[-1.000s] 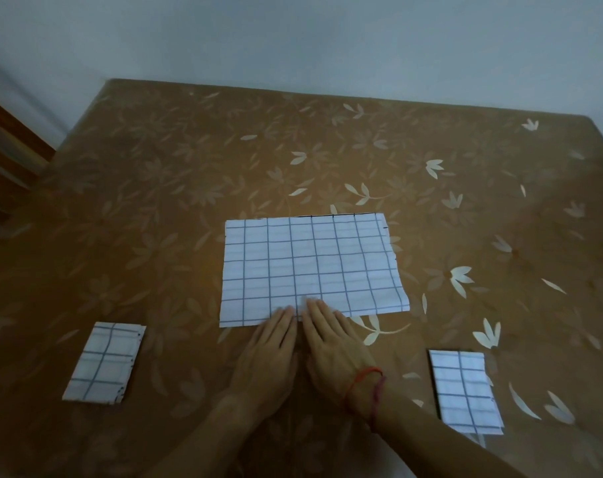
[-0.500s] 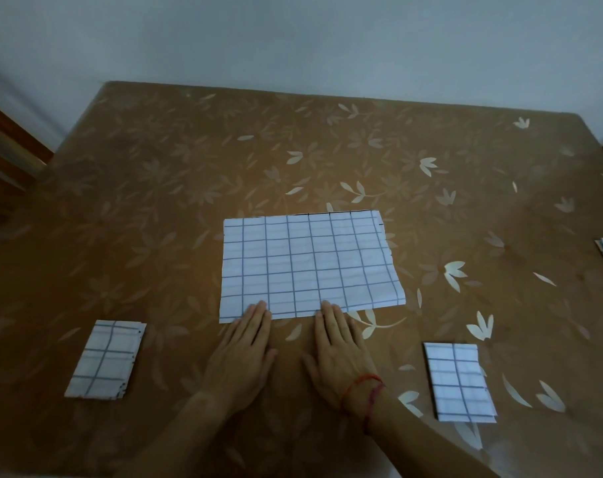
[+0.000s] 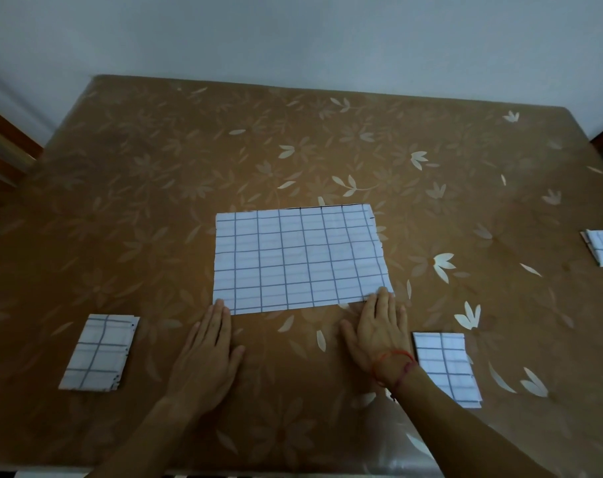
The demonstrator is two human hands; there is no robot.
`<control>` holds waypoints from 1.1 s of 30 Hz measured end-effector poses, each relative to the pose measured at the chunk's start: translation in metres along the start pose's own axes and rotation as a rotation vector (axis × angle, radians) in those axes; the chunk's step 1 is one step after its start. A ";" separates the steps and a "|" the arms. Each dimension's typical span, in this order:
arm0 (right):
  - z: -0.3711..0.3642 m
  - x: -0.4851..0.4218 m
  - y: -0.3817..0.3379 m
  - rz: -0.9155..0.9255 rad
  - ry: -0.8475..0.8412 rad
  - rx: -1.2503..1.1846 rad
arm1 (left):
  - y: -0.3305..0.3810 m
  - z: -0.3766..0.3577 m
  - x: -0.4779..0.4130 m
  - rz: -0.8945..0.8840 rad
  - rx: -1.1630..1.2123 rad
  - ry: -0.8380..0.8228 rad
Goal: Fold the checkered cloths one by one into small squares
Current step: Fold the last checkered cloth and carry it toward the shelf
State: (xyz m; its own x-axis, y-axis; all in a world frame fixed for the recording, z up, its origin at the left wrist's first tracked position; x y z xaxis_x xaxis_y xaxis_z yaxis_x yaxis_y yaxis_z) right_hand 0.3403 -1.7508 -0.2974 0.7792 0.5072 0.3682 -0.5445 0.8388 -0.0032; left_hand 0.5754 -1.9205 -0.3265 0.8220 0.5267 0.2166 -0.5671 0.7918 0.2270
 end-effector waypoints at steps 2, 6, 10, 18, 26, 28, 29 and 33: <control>0.002 -0.003 0.003 -0.018 0.006 -0.021 | 0.000 0.001 0.000 0.000 0.005 -0.010; 0.005 -0.006 0.007 -0.029 0.032 -0.035 | 0.002 0.002 0.000 0.003 0.014 -0.008; 0.023 -0.021 0.009 -0.051 0.122 -0.086 | 0.003 0.001 0.000 0.009 0.033 0.011; 0.042 -0.073 0.015 -0.326 -0.143 -0.421 | 0.002 0.000 0.001 0.010 0.059 0.038; 0.064 -0.114 -0.001 -0.351 -0.061 -0.764 | 0.000 -0.006 0.001 0.003 0.042 0.072; 0.060 -0.120 0.001 -0.371 -0.093 -0.836 | 0.000 -0.004 0.001 0.004 0.045 0.081; 0.060 -0.121 0.001 -0.379 -0.105 -0.875 | 0.000 -0.004 0.001 0.002 0.047 0.089; 0.064 -0.125 -0.001 -0.392 -0.174 -1.020 | 0.000 -0.003 0.001 -0.003 0.071 0.089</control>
State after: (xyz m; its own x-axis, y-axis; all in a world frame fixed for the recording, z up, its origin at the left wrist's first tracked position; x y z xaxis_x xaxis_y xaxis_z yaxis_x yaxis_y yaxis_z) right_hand 0.2230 -1.8275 -0.2840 0.7436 0.2033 0.6370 0.3039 0.7458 -0.5928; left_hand 0.5767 -1.9189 -0.3292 0.8235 0.5519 0.1314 -0.5640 0.7715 0.2945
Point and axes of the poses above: each hand's wrist, its own x-axis away from the middle knuckle, its own z-axis out of the back of the hand, y = z × x, the point moved 3 cm from there along -x, towards the middle knuckle, and after that the axes turned 7 degrees about -z, right-handed, at the moved point
